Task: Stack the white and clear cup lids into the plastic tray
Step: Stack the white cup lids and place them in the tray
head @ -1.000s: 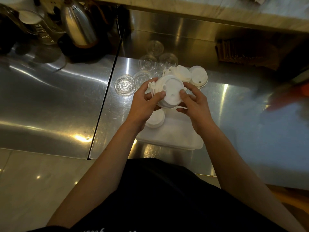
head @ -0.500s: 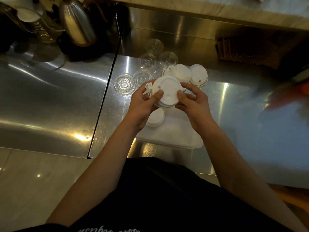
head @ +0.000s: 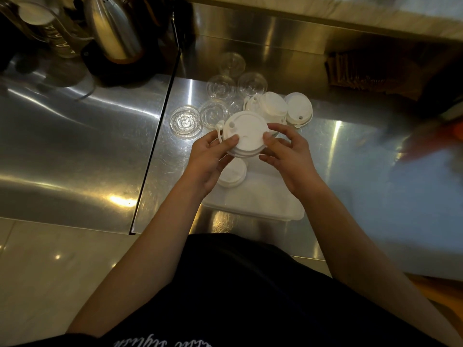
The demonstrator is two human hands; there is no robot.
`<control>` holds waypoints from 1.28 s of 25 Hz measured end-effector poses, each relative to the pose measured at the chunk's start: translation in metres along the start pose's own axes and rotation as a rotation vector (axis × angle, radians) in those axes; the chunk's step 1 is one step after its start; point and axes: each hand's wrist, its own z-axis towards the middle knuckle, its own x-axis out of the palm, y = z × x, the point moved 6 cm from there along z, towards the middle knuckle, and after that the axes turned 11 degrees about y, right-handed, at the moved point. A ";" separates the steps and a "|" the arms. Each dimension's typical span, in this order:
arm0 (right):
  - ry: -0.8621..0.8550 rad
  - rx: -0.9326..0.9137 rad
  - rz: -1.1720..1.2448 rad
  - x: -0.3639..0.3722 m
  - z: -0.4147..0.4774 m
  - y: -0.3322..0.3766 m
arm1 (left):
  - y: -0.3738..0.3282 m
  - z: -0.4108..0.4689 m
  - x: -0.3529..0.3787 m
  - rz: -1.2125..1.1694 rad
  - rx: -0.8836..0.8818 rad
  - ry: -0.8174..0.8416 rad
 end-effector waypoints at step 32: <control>0.229 0.149 -1.276 -0.073 0.210 0.000 | -0.003 0.040 -0.038 -0.150 -0.050 -0.199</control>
